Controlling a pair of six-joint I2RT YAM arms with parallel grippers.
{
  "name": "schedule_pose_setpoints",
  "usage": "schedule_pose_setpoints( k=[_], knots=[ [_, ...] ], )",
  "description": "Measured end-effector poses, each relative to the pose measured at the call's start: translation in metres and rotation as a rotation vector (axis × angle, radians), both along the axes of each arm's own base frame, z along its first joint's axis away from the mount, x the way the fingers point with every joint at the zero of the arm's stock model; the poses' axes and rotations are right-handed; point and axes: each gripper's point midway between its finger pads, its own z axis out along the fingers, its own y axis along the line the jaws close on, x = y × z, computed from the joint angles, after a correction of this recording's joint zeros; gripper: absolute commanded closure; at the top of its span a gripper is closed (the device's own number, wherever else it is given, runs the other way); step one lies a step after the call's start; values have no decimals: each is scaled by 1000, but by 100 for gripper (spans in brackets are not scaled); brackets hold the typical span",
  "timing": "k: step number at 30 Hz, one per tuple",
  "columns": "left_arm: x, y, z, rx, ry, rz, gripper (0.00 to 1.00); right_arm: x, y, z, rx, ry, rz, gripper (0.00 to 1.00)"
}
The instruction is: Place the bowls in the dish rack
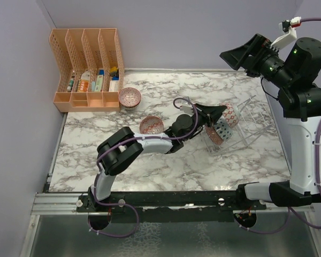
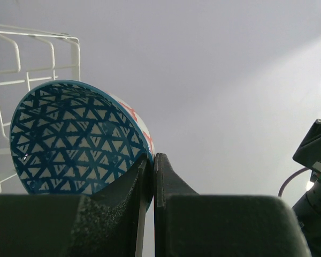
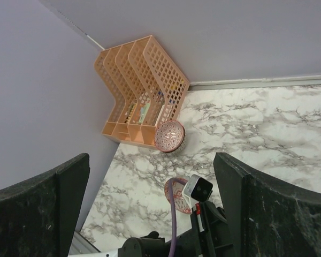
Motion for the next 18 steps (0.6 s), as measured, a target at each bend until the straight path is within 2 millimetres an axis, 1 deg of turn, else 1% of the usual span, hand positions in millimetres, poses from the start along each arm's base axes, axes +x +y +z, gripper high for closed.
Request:
schedule_pose_setpoints(
  k=[5, 9, 12, 14, 18],
  knots=[
    [5, -5, -4, -7, 18, 12, 100, -1, 0, -4, -3, 8, 5, 1],
    [9, -17, -6, -31, 32, 2, 100, -2, 0, -4, -8, 6, 6, 1],
    [10, -26, -14, -38, 51, -9, 100, -4, 0, -5, -11, 4, 6, 1],
    [9, -28, -18, -35, 62, -14, 100, -4, 0, -5, -15, 2, 7, 1],
    [8, -28, -18, -42, 69, -17, 100, -4, 0, -6, -17, 4, 10, 1]
  ],
)
